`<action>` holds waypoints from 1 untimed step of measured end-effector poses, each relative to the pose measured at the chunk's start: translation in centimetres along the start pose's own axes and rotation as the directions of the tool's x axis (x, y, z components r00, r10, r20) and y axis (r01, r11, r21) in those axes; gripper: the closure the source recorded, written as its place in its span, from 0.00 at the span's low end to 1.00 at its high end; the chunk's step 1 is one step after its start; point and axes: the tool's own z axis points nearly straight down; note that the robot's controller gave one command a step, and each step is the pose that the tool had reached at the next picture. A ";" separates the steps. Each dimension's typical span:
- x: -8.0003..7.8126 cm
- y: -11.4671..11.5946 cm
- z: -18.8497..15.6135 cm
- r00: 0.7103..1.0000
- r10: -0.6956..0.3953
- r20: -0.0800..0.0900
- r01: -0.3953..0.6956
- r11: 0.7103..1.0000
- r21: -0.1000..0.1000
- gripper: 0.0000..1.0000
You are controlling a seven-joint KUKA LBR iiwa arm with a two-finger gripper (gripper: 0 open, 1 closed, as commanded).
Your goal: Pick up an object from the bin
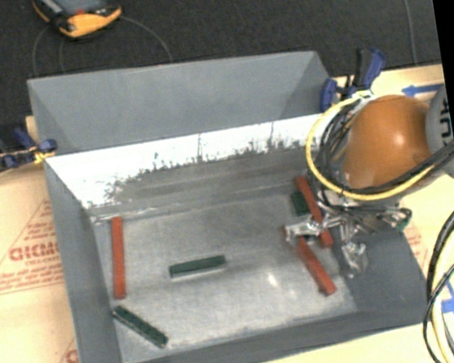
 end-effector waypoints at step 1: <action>0.2 -0.2 2.0 0.964 -0.267 0.001 0.267 0.964 0.002 0.00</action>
Offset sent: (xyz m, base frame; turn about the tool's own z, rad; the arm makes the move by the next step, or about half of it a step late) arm 0.0180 0.0037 -0.0304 -0.5499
